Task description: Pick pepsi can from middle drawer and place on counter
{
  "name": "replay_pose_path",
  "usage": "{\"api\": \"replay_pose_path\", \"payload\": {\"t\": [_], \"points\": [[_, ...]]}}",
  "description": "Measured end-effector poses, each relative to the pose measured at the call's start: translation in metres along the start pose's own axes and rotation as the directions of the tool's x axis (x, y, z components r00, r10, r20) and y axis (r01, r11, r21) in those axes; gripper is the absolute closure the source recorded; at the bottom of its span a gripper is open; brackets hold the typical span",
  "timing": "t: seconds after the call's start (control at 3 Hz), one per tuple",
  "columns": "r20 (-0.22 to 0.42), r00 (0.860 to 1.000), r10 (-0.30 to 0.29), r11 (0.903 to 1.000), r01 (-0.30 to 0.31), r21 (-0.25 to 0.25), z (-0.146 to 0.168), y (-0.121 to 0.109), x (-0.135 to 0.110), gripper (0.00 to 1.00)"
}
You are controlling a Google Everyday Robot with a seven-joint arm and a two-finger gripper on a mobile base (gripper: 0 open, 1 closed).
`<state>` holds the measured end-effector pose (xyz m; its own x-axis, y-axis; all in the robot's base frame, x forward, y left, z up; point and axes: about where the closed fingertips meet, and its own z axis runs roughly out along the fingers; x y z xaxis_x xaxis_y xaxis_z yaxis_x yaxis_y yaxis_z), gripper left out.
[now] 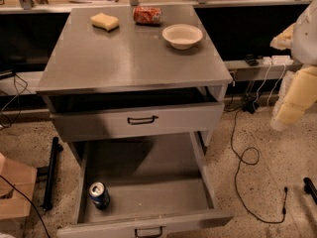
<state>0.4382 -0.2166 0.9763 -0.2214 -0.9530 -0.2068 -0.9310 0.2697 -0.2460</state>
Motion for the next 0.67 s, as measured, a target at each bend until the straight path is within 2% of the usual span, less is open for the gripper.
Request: {"api": "replay_pose_path", "payload": {"t": [0.33, 0.67], "points": [[0.004, 1.0, 0.005, 1.0, -0.005, 0.002, 0.0, 0.0, -0.001, 0.0], [0.071, 0.996, 0.047, 0.9983, -0.044, -0.038, 0.016, 0.005, -0.005, 0.0]]}}
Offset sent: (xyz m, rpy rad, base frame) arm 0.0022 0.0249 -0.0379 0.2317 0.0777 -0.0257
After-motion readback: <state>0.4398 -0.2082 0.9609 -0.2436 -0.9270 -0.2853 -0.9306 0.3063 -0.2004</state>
